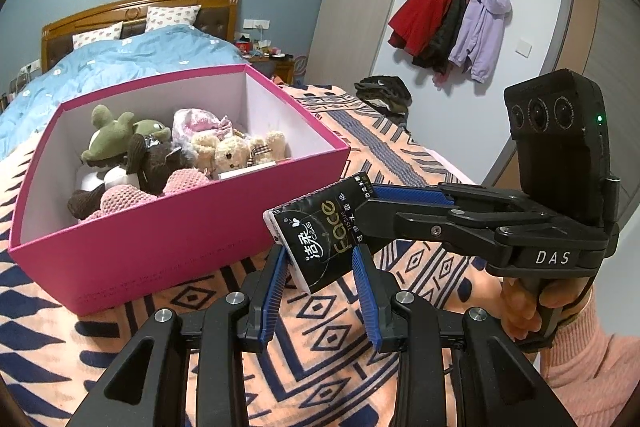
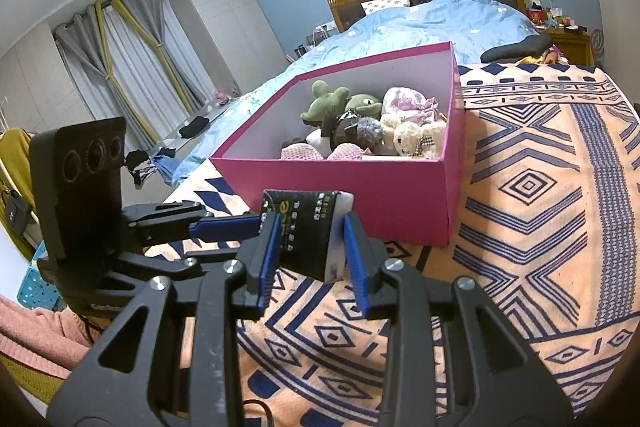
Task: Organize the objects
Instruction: 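Carry the black tissue pack toward the magenta box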
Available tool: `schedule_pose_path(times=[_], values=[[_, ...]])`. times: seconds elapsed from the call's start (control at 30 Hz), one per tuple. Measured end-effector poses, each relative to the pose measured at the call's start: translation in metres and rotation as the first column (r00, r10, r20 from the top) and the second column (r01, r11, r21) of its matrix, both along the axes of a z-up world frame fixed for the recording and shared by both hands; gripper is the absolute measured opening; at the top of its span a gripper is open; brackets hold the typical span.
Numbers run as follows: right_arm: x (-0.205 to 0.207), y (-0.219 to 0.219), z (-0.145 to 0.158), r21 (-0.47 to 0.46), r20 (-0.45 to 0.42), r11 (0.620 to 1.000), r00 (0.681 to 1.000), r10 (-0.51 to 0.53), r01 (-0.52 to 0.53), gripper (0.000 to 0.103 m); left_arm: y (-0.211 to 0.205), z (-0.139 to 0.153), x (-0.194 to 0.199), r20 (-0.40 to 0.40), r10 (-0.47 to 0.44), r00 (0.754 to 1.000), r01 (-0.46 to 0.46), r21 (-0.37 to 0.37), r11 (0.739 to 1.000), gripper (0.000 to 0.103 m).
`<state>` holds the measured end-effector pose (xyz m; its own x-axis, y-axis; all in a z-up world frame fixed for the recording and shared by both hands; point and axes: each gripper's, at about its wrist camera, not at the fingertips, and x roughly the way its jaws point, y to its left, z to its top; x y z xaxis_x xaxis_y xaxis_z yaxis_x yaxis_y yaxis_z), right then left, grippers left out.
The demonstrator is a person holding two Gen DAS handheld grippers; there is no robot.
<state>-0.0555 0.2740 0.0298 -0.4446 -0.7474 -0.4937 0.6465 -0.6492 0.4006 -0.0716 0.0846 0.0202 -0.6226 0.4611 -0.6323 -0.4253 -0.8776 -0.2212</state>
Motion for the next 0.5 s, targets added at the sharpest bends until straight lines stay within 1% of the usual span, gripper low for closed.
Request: schedule_pose_path(times=[0.5], values=[[-0.0032,0.0018,0.0078,-0.004,-0.024,1.0,1.0,-0.006,0.006,0.036,0.0009,0.0085,-0.0051,-0.026,-0.004,1.0,0.004,-0.009,1.0,0.033]])
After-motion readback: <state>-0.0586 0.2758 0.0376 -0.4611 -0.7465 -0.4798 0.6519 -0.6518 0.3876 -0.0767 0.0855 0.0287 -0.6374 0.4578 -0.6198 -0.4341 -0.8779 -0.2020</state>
